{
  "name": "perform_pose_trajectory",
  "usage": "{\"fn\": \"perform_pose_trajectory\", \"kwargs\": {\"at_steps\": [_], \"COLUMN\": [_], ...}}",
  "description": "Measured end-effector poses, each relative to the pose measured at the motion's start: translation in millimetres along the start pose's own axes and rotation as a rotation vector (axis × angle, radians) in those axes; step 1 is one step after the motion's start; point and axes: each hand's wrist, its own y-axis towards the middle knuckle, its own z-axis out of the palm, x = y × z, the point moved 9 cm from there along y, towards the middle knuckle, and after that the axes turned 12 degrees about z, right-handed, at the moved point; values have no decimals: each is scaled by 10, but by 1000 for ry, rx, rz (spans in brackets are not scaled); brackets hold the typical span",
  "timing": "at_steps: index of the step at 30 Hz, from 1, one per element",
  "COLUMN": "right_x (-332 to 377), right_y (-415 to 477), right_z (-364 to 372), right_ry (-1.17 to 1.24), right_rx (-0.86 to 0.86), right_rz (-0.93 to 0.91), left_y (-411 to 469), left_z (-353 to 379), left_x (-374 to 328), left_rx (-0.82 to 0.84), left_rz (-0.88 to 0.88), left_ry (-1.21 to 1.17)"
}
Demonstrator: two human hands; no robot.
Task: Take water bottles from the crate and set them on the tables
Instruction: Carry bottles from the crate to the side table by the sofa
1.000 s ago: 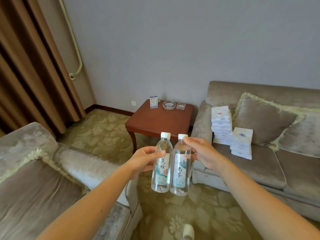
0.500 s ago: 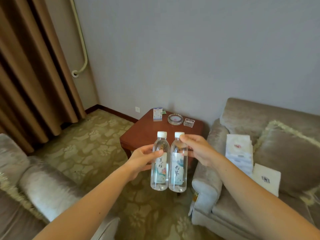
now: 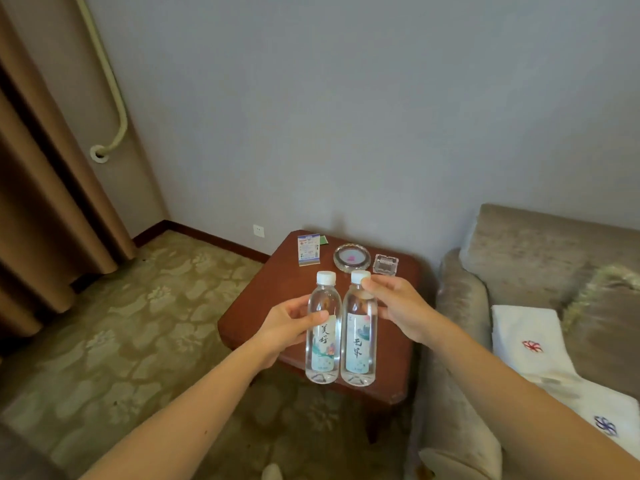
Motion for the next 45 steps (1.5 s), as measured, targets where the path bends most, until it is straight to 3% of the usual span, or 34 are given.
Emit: {"fn": "perform_pose_trajectory", "kwargs": {"at_steps": [6,10,22,31,45], "right_x": [315,335,-502,-1075,-1597], "right_y": [1154,1760,3619,4557,5210], "right_z": [20,20,-122,-226,-316], "right_ry": [-48,1,67,119,125], "right_rx": [-128,-158,-175,-153,-156], "right_rz": [1,-1,98,34,-78], "left_y": [1292,1913,3423,4157,4637], "left_z": [-591,-825,-1114,-1158,-1185], "left_x": [124,296,1730,2575,3206], "left_rx": [145,155,185,184,199], "left_rz": [-14,-13,-106,-79,-11], "left_ry": [77,73,89,81,74]}}
